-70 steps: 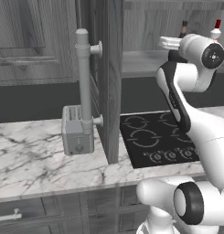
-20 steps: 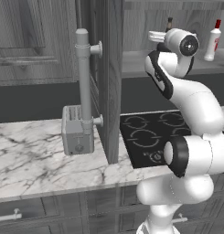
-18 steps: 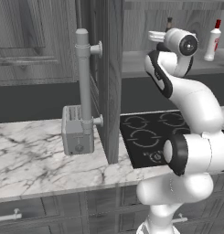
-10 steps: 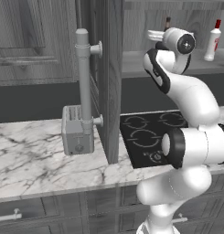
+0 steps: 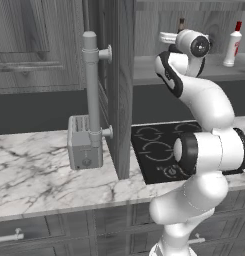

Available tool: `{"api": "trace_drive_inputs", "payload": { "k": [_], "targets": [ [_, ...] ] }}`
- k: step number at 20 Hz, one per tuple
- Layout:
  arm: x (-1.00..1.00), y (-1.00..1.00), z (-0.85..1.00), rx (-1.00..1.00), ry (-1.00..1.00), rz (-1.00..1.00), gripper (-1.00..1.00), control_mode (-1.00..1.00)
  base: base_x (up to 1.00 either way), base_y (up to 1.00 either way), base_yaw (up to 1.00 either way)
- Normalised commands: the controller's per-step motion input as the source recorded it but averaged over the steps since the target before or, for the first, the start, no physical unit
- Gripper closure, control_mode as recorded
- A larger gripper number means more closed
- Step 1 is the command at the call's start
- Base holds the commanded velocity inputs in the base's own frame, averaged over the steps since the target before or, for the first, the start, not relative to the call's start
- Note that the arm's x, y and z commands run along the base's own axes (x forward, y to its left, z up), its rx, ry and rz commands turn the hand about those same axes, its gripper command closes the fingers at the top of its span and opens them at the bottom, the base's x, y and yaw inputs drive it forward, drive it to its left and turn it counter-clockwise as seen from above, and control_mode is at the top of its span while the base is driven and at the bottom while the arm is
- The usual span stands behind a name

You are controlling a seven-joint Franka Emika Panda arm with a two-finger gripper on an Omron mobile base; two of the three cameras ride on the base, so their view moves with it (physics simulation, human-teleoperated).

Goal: Sort all alcoholic drinks to one cabinet, and non-alcoholic drinks to the other.

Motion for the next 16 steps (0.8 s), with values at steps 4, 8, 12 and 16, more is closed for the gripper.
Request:
{"api": "trace_drive_inputs", "payload": {
  "k": [4,8,12,16],
  "targets": [
    [0.22,-0.05,0.0,0.0,0.0,0.0,1.0,-1.0,0.0,0.0,0.0],
    [0.22,-0.06,0.0,0.0,0.0,0.0,1.0,-1.0,0.0,0.0,0.0],
    [0.23,-0.05,0.0,0.0,0.0,0.0,1.0,-1.0,0.0,0.0,0.0],
    [0.21,-0.05,0.0,0.0,0.0,0.0,1.0,-1.0,0.0,0.0,0.0]
  ]
}}
